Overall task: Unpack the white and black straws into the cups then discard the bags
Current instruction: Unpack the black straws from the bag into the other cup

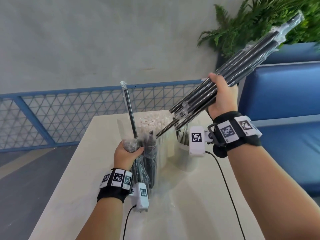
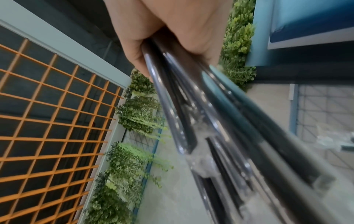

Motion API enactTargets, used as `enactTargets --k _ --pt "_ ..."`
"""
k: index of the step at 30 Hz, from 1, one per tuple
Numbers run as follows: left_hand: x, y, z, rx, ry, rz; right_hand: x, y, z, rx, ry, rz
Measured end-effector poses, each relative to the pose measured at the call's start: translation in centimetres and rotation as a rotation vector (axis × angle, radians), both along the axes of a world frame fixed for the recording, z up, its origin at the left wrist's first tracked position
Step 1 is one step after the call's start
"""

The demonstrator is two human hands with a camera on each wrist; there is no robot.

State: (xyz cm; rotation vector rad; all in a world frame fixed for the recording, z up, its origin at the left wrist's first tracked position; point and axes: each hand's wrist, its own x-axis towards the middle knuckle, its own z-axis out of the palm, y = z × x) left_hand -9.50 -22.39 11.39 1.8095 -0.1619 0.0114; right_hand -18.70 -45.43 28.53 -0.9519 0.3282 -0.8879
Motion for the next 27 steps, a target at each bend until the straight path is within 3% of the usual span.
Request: enactTargets --k 5,12,20,27 --pt "-0.1 -0.1 0.2 0.001 0.0 0.011 -1.5 -2.6 1.4 -0.038 -0.028 -0.168" --pt "-0.8 -0.9 1.1 -0.038 -0.015 -0.069 -0.4 -2.3 -0.4 -0.379 0.144 -0.27" --pt "-1.3 -2.1 1.3 -0.027 -0.021 -0.167 2.5 0.2 -6.4 -0.581 0.237 -0.158" --pt "-1.1 -2.2 0.6 -0.034 -0.025 -0.195 3.9 0.9 -12.8 -0.502 0.47 0.033"
